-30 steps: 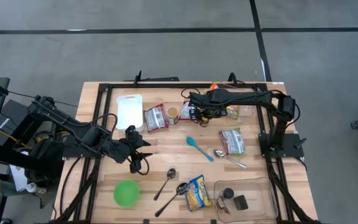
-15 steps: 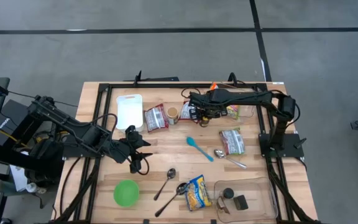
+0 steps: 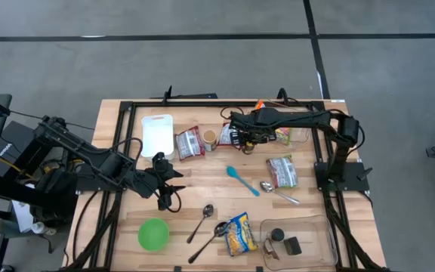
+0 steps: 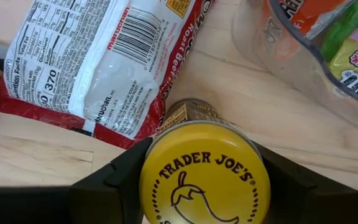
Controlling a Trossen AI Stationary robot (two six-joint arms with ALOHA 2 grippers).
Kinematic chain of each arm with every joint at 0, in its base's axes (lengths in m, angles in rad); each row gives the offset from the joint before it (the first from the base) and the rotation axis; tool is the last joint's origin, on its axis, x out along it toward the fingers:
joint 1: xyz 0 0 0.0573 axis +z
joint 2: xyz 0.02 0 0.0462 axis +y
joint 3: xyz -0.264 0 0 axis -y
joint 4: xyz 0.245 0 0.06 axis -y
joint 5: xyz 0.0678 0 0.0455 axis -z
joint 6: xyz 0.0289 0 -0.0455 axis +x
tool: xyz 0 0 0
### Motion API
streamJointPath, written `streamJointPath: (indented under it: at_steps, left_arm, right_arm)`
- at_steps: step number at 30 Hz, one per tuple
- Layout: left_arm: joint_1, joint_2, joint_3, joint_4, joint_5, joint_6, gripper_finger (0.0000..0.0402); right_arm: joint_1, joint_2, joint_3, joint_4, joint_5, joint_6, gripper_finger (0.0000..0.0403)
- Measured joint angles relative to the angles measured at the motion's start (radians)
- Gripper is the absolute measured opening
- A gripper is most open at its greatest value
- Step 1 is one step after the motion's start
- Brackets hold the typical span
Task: Pick & Place Food Item
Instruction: Put the yellow spice bottle into the bottom transparent bin
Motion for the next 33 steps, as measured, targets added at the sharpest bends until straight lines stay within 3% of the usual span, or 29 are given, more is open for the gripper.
streamJointPath:
  at_steps: [16,23,33]
  left_arm:
    - [0.0,0.0,0.0,0.0,0.0,-0.002,0.0186]
    - [0.0,0.0,0.0,0.0,0.0,-0.002,0.0186]
    - [0.0,0.0,0.0,0.0,0.0,-0.002,0.0186]
  right_arm:
    - [0.0,-0.003,0.016,-0.058,-0.011,-0.033,0.0214]
    - [0.042,-0.007,0.114,-0.2,-0.011,-0.091,0.0214]
    - [0.184,-0.007,0.307,-0.388,-0.002,-0.154,0.0218]
